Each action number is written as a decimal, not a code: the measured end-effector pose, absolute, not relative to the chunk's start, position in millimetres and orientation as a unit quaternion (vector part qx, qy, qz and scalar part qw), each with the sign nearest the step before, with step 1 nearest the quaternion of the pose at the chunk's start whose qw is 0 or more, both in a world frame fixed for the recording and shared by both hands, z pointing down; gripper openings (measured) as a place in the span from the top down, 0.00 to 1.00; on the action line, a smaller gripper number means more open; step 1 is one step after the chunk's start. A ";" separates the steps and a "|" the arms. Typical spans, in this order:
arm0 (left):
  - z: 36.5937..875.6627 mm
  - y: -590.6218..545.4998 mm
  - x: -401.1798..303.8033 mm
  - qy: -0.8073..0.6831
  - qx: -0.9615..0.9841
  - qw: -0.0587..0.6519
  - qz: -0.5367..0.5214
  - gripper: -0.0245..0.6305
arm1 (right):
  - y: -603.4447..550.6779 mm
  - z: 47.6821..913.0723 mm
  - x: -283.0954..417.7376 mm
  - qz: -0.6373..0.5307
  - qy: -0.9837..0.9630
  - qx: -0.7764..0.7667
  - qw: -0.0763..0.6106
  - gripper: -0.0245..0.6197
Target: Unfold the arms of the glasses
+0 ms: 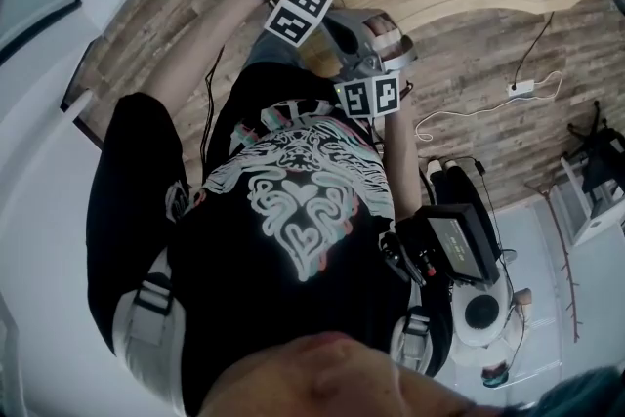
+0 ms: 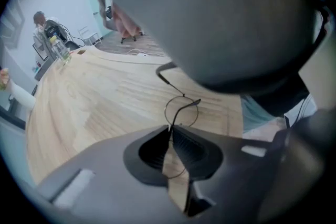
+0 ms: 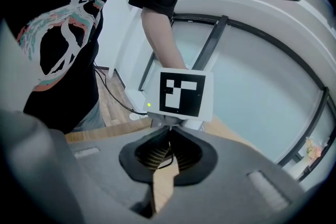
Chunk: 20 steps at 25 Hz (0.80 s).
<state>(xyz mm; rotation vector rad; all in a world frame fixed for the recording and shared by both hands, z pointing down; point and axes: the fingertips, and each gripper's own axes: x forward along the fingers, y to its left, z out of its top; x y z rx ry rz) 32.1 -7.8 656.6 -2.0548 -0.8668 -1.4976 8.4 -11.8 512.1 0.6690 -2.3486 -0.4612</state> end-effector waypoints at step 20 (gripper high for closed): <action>624.2 -11.5 43.8 -0.223 -0.849 -0.030 -0.478 0.98 | -41.4 516.9 102.4 0.050 -0.873 0.441 0.201 0.94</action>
